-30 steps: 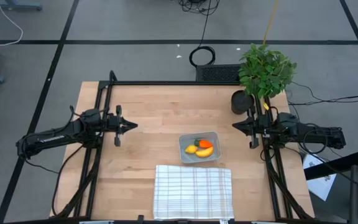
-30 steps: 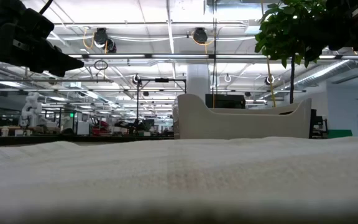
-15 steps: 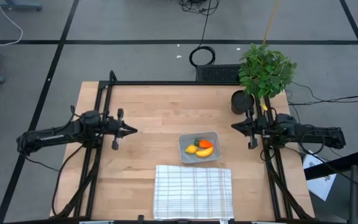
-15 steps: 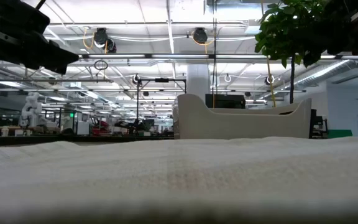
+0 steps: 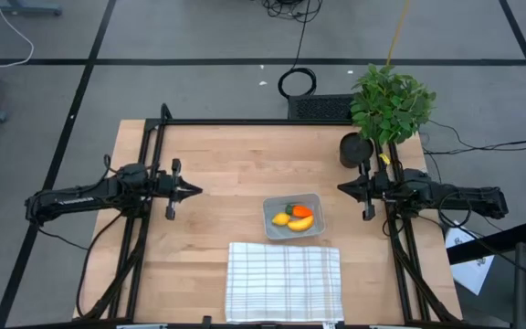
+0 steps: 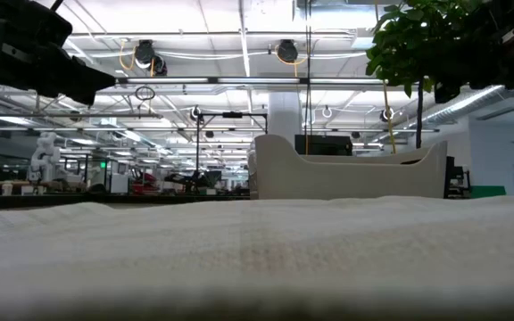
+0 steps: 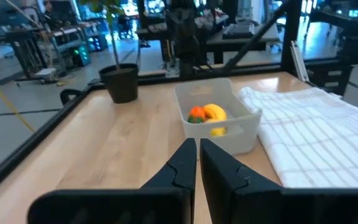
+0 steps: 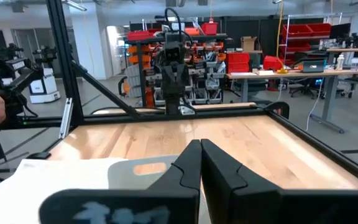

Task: Pick and placing Produce into tupperware
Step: Adjust the gray bin

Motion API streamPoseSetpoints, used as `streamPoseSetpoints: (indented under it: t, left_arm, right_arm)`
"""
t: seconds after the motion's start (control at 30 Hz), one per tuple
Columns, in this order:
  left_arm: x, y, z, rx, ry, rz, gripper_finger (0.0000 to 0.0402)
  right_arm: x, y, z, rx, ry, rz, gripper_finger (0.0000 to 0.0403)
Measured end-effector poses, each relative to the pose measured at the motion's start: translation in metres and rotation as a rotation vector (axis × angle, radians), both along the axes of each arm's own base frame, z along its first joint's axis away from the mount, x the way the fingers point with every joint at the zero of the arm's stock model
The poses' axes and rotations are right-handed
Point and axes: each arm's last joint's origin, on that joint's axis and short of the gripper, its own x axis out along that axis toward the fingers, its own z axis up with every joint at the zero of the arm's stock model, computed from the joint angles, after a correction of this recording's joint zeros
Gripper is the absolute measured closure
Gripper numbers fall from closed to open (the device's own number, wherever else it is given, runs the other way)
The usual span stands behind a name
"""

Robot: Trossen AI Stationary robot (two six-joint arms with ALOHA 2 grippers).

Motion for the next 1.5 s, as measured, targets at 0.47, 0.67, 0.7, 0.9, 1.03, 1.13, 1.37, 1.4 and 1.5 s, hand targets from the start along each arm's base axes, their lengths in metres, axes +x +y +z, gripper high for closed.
streamPoseSetpoints:
  t: [0.47,0.67,0.7,0.9,1.03,1.13,1.37,1.4,1.5]
  left_arm:
    - [0.001,0.003,0.002,-0.028,-0.061,0.108,0.0376]
    - [0.004,0.004,-0.013,-0.023,-0.15,0.116,0.0376]
    - [0.004,0.004,-0.013,-0.026,-0.148,0.122,0.0376]
    - [0.004,0.004,-0.013,-0.027,-0.152,0.125,0.0376]
    - [0.004,0.004,-0.013,-0.026,-0.155,0.122,0.0376]
    - [0.004,0.003,-0.013,-0.023,-0.152,0.094,0.0376]
    - [0.004,0.001,-0.015,-0.027,-0.133,0.038,0.0376]
    - [0.004,0.001,-0.015,-0.027,-0.132,0.034,0.0376]
    - [0.004,-0.002,-0.015,-0.027,-0.131,0.028,0.0376]
  right_arm:
    - [0.002,0.0,-0.015,0.004,0.045,-0.001,0.0403]
    - [0.002,0.0,-0.016,0.01,0.045,0.0,0.0403]
    - [0.002,0.0,-0.016,0.011,0.045,0.0,0.0403]
    - [0.002,0.0,-0.015,0.037,0.037,-0.002,0.0403]
    - [0.002,0.0,-0.014,0.041,0.026,-0.002,0.0403]
    - [0.002,0.0,-0.014,0.048,0.029,-0.002,0.0403]
    - [0.002,0.0,-0.014,0.076,0.028,-0.001,0.0403]
    - [0.002,0.0,-0.014,0.08,0.028,0.0,0.0403]
    - [0.002,0.0,-0.014,0.107,0.024,0.001,0.0403]
